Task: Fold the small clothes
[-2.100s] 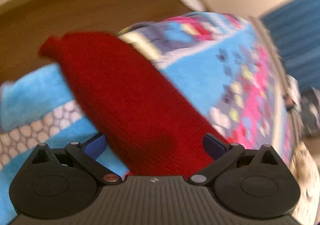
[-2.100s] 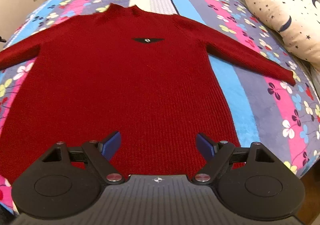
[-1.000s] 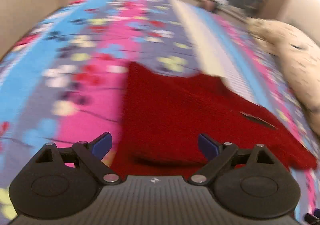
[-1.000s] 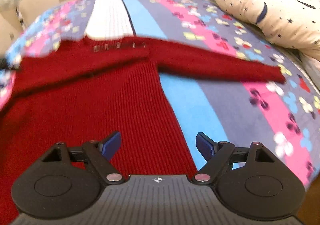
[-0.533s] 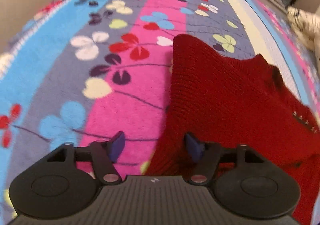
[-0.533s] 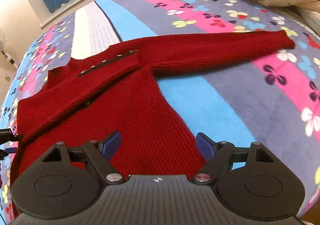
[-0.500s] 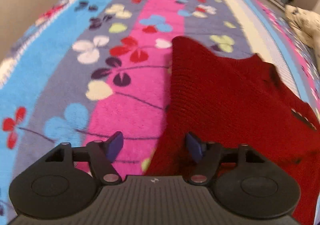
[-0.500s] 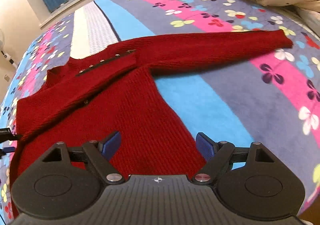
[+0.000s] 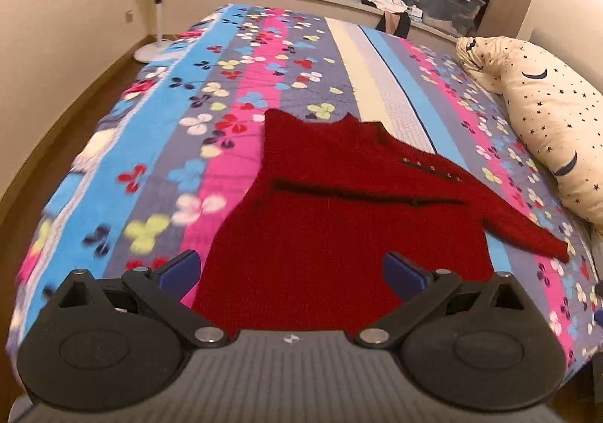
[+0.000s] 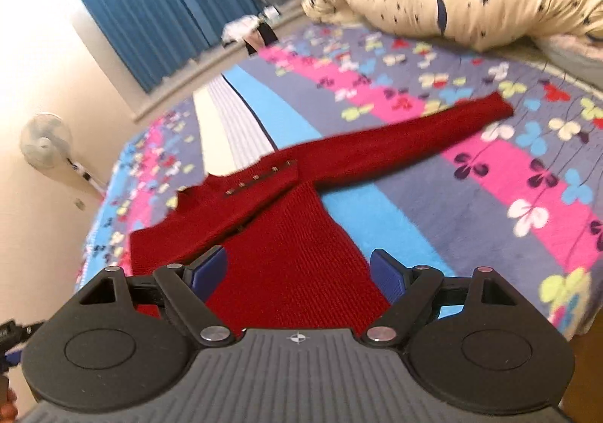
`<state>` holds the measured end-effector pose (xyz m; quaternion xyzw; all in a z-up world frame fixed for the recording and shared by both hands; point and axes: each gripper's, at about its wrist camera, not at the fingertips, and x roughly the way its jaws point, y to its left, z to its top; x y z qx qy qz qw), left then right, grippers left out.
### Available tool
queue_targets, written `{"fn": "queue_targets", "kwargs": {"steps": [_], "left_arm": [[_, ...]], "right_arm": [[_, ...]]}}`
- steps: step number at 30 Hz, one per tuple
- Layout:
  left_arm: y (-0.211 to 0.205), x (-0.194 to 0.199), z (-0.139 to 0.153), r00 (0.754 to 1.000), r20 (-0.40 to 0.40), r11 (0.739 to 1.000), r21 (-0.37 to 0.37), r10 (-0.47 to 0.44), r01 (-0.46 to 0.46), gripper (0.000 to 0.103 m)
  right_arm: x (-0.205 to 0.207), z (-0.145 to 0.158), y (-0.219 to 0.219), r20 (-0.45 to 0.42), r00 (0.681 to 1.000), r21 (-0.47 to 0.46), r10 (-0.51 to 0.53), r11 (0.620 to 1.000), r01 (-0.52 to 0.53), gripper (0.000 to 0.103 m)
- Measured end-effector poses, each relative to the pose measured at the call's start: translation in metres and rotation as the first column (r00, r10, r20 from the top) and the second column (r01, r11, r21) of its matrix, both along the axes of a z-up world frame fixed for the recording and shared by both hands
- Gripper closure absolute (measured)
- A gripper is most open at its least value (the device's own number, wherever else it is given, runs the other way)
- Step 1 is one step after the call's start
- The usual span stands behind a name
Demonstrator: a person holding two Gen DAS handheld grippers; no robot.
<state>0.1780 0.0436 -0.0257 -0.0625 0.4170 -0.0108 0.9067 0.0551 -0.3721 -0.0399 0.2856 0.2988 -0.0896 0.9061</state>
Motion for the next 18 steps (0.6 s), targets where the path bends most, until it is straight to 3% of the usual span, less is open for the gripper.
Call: {"fn": "queue_targets", "kwargs": {"steps": [9, 18], "left_arm": [[-0.012, -0.104, 0.034, 0.999, 0.043, 0.994, 0.106, 0.032, -0.036, 0.000], [-0.023, -0.142, 0.037, 0.999, 0.042, 0.981, 0.191, -0.031, 0.022, 0.000]], "right_arm": [[-0.074, 0.019, -0.013, 0.087, 0.996, 0.064, -0.003, 0.998, -0.003, 0.019], [-0.104, 0.026, -0.001, 0.104, 0.995, 0.031, 0.012, 0.999, -0.015, 0.018]]}}
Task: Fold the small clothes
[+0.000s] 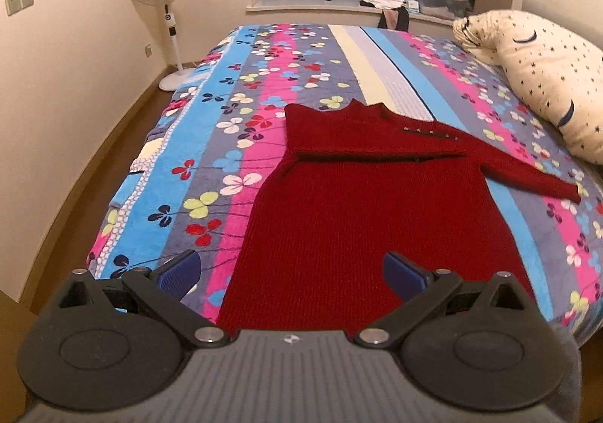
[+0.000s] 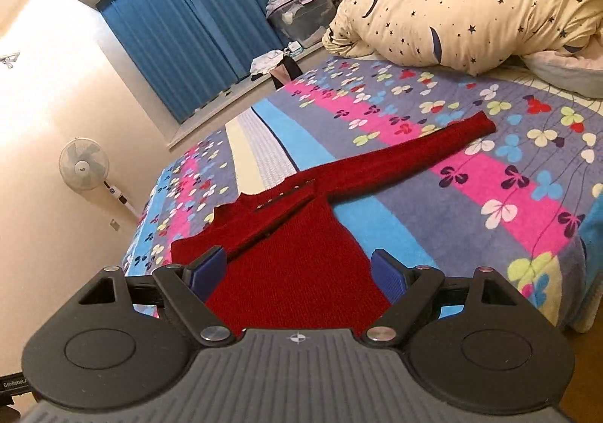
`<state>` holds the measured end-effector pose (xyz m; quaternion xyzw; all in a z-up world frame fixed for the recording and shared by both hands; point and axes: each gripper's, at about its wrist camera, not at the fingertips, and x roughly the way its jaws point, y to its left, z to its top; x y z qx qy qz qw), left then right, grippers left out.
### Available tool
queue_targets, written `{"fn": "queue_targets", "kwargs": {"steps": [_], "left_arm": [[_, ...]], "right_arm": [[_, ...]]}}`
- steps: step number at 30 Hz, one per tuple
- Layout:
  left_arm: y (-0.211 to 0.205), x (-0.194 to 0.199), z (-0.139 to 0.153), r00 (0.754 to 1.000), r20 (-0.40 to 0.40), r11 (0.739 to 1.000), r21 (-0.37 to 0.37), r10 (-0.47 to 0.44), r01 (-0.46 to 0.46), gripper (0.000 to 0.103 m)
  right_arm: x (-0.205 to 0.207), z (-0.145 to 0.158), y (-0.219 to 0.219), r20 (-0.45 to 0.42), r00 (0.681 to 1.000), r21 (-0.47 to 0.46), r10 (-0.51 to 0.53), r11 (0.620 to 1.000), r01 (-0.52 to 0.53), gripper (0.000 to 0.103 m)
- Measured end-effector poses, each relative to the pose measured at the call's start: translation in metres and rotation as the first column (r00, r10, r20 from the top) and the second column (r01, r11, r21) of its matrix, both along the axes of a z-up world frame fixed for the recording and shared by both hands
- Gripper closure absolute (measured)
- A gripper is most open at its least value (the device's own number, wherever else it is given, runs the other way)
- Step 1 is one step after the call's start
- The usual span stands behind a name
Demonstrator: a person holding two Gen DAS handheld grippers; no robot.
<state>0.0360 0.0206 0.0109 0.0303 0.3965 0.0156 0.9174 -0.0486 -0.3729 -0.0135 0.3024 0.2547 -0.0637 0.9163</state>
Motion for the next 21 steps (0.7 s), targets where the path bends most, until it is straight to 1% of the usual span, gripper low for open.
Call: {"fn": "queue_targets", "kwargs": {"steps": [5, 10, 15, 18, 21], "left_arm": [[-0.006, 0.014, -0.012, 1.000, -0.030, 1.000, 0.028, -0.008, 0.009, 0.000], [-0.009, 0.043, -0.031, 0.995, -0.096, 0.999, 0.040, 0.003, 0.001, 0.000], [-0.017, 0.078, -0.055, 0.986, -0.169, 0.999, 0.033, 0.002, 0.004, 0.000], [-0.024, 0.097, -0.071, 0.977, -0.214, 0.999, 0.033, -0.018, 0.025, 0.000], [-0.031, 0.114, -0.085, 0.970, -0.242, 0.998, 0.043, -0.032, 0.044, 0.000]], "right_arm": [[0.013, -0.004, 0.002, -0.030, 1.000, -0.016, 0.005, 1.000, -0.006, 0.018], [0.042, -0.013, -0.001, -0.075, 0.997, -0.020, 0.011, 1.000, -0.013, 0.018], [0.072, -0.026, -0.008, -0.121, 0.993, -0.028, 0.000, 1.000, -0.003, 0.018], [0.090, -0.036, -0.015, -0.147, 0.989, -0.031, -0.030, 0.999, 0.026, 0.018], [0.106, -0.047, -0.024, -0.171, 0.984, -0.024, -0.050, 0.999, 0.047, 0.018]]}}
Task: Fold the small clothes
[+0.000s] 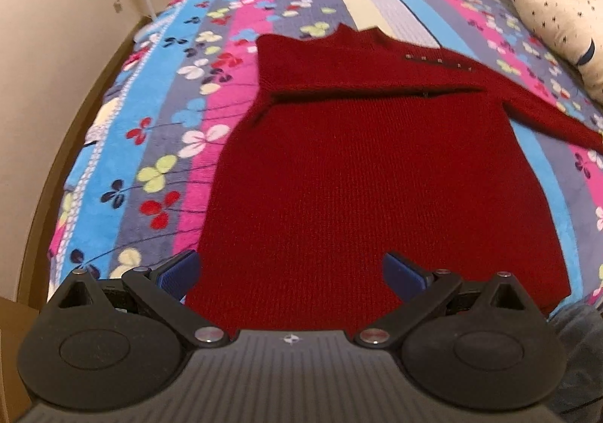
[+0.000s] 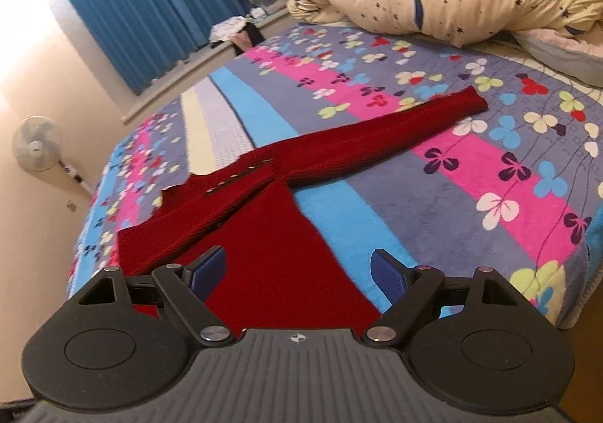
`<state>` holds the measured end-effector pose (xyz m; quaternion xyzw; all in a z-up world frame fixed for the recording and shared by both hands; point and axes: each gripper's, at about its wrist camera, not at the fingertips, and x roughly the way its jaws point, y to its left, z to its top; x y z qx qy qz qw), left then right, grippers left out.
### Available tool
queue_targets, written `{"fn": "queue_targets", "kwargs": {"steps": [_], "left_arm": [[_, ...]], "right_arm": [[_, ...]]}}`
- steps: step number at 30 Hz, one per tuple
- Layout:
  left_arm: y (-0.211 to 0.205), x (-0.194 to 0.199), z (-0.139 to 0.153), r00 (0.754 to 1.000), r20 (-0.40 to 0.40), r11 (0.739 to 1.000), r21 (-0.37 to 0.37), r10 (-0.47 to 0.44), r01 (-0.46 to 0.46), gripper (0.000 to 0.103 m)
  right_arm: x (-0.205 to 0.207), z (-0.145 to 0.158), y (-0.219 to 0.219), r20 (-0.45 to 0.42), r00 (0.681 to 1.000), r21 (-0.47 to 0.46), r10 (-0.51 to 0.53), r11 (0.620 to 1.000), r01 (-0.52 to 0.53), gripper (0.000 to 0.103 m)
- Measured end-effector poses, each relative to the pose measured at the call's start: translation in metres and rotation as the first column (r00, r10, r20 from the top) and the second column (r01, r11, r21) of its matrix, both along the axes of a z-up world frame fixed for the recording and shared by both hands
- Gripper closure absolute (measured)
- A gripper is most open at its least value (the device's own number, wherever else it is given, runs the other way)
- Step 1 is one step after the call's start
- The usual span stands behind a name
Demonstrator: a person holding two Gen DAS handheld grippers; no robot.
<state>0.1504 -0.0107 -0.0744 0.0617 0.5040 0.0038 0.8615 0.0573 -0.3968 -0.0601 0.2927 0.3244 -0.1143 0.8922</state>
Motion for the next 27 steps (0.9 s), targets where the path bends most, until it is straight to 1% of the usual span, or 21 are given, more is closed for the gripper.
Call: {"fn": "queue_targets", "kwargs": {"steps": [4, 7, 9, 10, 12, 14, 16, 17, 19, 20, 23, 25, 27], "left_arm": [[-0.008, 0.023, -0.014, 1.000, -0.030, 1.000, 0.001, -0.005, 0.005, 0.000], [-0.010, 0.042, -0.025, 0.999, -0.048, 1.000, 0.010, -0.005, 0.005, 0.000], [-0.007, 0.058, -0.032, 0.998, -0.061, 1.000, 0.015, 0.012, -0.012, 0.000], [-0.005, 0.065, -0.035, 0.998, -0.066, 1.000, 0.017, 0.022, -0.021, 0.000], [0.003, 0.082, -0.042, 0.995, -0.077, 0.998, 0.030, 0.059, -0.057, 0.000], [0.012, 0.096, -0.047, 0.992, -0.082, 0.995, 0.041, 0.095, -0.092, 0.000], [0.021, 0.107, -0.050, 0.988, -0.082, 0.991, 0.043, 0.130, -0.127, 0.000], [0.026, 0.113, -0.052, 0.985, -0.085, 0.988, 0.045, 0.149, -0.146, 0.000], [0.034, 0.123, -0.056, 0.979, -0.085, 0.982, 0.053, 0.186, -0.182, 0.000], [0.038, 0.127, -0.058, 0.976, -0.086, 0.979, 0.057, 0.198, -0.194, 0.000], [0.045, 0.136, -0.066, 0.968, -0.102, 0.973, 0.061, 0.227, -0.222, 0.000], [0.048, 0.139, -0.071, 0.964, -0.119, 0.970, 0.068, 0.239, -0.232, 0.000], [0.048, 0.141, -0.075, 0.963, -0.130, 0.971, 0.076, 0.237, -0.228, 0.000]], "right_arm": [[0.023, -0.016, -0.014, -0.023, 0.999, 0.007, -0.027, 1.000, 0.027, 0.018], [0.046, -0.035, -0.034, -0.025, 0.998, 0.053, -0.065, 0.996, 0.066, 0.018], [0.063, -0.051, -0.055, -0.032, 0.993, 0.091, -0.112, 0.989, 0.114, 0.018], [0.073, -0.060, -0.069, -0.038, 0.987, 0.118, -0.155, 0.980, 0.159, 0.018], [0.094, -0.080, -0.102, -0.050, 0.967, 0.181, -0.251, 0.950, 0.256, 0.018], [0.112, -0.100, -0.135, -0.071, 0.935, 0.236, -0.348, 0.905, 0.355, 0.018], [0.130, -0.119, -0.162, -0.100, 0.906, 0.263, -0.410, 0.868, 0.422, 0.018], [0.140, -0.130, -0.177, -0.127, 0.884, 0.271, -0.449, 0.842, 0.467, 0.018], [0.155, -0.148, -0.198, -0.159, 0.859, 0.291, -0.487, 0.808, 0.512, 0.018], [0.165, -0.157, -0.209, -0.174, 0.854, 0.302, -0.491, 0.798, 0.521, 0.018], [0.193, -0.175, -0.229, -0.194, 0.853, 0.306, -0.485, 0.796, 0.523, 0.018], [0.208, -0.182, -0.234, -0.202, 0.850, 0.310, -0.487, 0.791, 0.527, 0.017], [0.222, -0.185, -0.236, -0.193, 0.842, 0.295, -0.505, 0.788, 0.540, 0.016]]}}
